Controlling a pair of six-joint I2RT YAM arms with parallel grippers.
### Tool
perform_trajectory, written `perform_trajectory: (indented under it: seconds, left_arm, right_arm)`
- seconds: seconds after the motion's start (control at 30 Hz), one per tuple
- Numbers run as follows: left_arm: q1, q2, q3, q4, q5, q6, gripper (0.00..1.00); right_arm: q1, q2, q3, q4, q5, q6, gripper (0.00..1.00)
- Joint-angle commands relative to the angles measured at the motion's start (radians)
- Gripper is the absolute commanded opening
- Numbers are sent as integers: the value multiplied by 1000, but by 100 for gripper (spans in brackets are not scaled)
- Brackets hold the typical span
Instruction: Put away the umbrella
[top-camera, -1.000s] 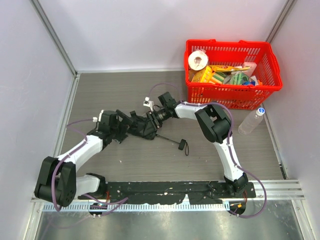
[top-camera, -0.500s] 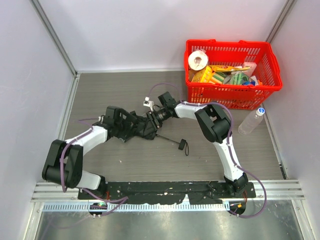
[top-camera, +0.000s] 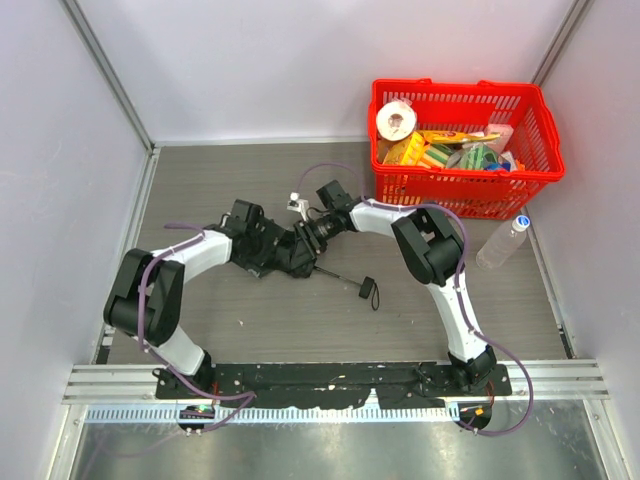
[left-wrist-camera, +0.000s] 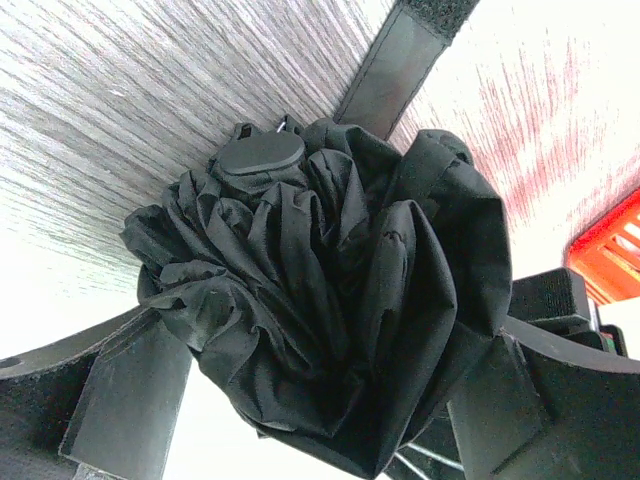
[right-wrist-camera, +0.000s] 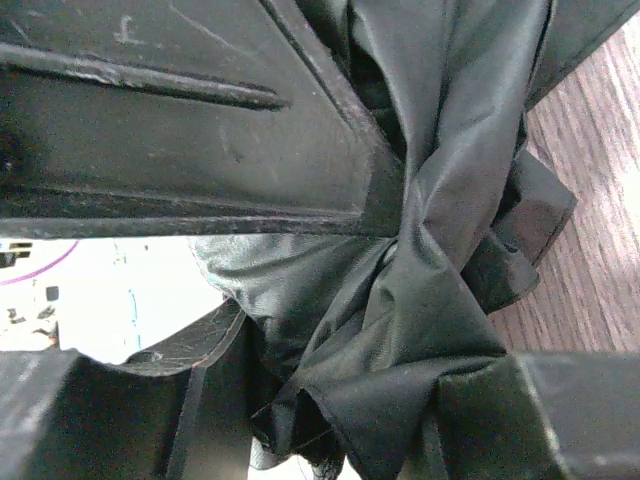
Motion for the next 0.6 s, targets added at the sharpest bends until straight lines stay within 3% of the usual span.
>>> perform_trajectory:
  seconds: [0.0,0.2,0.27,0.43,0.53,0.57]
  left_arm:
    - [0,139,-52,-139,-233,45,97]
    - [6,194,-43,-132,-193,50,90]
    - [-2,184,-44,-97,-187,62,84]
    - [-2,152,-73,-57,-236,84,48]
    - [-3,148,-84,-64,-242,87,36]
    - [-3,153,-86,-69,-242,91,17]
  right_arm:
    - [47,-47,20,-123,146,-115,1]
    - [77,-88,-16,-98,214,-136,1]
    - [84,-98,-26,-88,211,-141,1]
    - [106,-105,-29,-81,193,-142,1]
    - [109,-115,-31,-75,177,-138,1]
    - [109,-118,-31,-73,176,-138,1]
